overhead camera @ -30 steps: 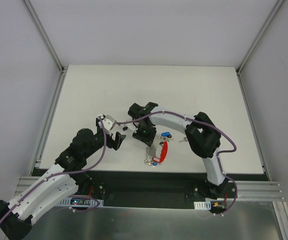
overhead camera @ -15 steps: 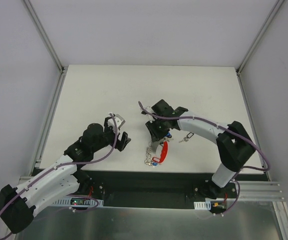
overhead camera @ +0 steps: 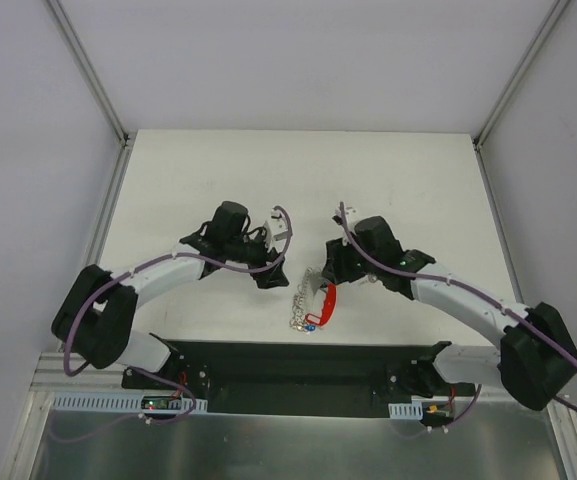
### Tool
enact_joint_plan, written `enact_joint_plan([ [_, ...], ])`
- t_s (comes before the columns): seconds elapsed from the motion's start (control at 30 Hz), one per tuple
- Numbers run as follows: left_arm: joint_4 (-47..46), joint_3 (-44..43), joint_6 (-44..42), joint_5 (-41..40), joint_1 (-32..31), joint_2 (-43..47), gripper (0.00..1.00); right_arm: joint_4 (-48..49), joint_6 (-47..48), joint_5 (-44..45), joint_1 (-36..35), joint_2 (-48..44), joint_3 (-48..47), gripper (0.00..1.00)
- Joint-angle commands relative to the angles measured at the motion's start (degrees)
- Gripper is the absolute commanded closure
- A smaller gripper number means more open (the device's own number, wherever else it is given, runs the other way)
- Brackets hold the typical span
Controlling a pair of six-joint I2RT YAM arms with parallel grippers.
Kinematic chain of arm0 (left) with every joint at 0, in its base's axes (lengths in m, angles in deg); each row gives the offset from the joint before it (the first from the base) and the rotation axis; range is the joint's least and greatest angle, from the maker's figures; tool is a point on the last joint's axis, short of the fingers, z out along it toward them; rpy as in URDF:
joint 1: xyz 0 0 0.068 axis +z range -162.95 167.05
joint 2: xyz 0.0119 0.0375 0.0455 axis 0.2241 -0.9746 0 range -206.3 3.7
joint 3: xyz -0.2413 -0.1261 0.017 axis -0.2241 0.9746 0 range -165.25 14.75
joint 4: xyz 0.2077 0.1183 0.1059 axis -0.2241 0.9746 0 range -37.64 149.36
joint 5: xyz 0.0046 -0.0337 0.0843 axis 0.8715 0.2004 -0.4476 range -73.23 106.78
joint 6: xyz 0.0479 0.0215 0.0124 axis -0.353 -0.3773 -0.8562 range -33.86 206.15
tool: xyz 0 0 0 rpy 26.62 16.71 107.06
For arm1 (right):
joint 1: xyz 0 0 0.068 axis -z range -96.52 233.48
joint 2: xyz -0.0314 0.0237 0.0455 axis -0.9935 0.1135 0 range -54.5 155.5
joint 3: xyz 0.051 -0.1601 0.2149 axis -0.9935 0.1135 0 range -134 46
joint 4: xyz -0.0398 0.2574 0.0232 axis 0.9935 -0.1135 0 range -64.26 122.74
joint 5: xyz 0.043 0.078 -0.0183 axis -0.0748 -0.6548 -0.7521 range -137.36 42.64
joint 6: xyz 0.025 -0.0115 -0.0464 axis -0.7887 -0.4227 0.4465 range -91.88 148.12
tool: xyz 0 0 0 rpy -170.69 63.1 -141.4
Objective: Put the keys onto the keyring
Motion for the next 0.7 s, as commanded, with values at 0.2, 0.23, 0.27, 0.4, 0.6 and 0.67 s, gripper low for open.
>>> enact_joint_plan([
  [0.2,3.5,-9.7,-11.5,19.1,0.6,-16.1,0.43,3.6,-3.2,13.2,6.3,-22.6,9.0,0.35],
  [0.23,4.8,-10.1,-11.7,19.3,0.6,-18.2,0.47,3.4,-3.0,13.2,6.7,-24.4,9.2,0.34],
  [0.27,4.9,-10.9,-12.1,19.8,0.6,-19.1,0.48,2.4,-2.6,13.0,7.0,-24.9,9.2,0.34],
  [0.4,5.2,-13.1,-12.6,21.3,0.3,-23.0,0.53,0.0,-1.0,11.6,8.3,-25.7,8.4,0.34],
  [0.6,5.3,-15.3,-13.2,21.1,-0.1,-26.6,0.59,-1.4,0.5,10.1,9.5,-26.3,8.3,0.33],
  [0.67,5.3,-16.1,-12.9,20.7,-0.3,-27.9,0.59,-1.7,0.9,10.2,9.8,-26.2,8.2,0.34],
])
